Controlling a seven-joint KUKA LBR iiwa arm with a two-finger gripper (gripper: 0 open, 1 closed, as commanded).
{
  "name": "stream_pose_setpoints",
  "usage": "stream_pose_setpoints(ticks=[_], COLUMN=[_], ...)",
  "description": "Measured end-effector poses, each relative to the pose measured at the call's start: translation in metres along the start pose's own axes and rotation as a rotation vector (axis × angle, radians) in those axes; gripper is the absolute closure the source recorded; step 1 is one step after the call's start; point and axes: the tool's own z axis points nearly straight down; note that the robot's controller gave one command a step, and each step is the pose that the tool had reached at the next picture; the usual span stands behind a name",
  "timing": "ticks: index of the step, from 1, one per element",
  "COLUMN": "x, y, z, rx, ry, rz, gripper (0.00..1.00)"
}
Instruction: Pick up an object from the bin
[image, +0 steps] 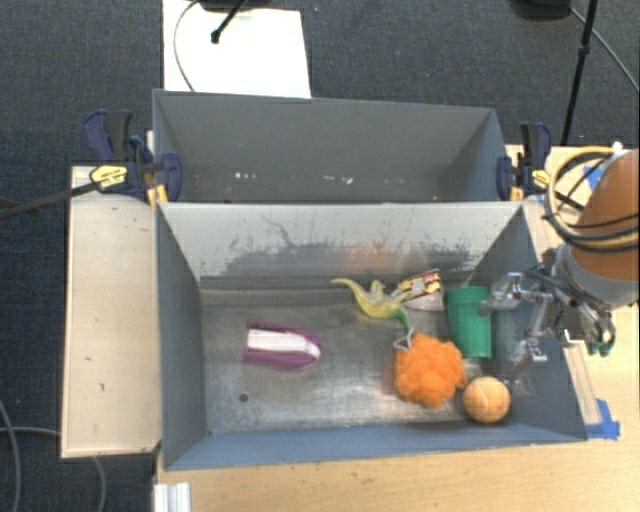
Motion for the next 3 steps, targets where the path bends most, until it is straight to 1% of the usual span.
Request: stream_pose_setpoints(ticks=[1, 2, 3], x=[-0.002, -0.004, -0.007], y=[0.0, -0.005, 0.008], z=[-0.004, 0.024, 0.092], rx=[0.002, 0.003, 0.002], ry=[-0.008, -0.016, -0.013], rz=[-0.004, -0.056, -0.001], gripper=[0.0, 0.0, 0.0])
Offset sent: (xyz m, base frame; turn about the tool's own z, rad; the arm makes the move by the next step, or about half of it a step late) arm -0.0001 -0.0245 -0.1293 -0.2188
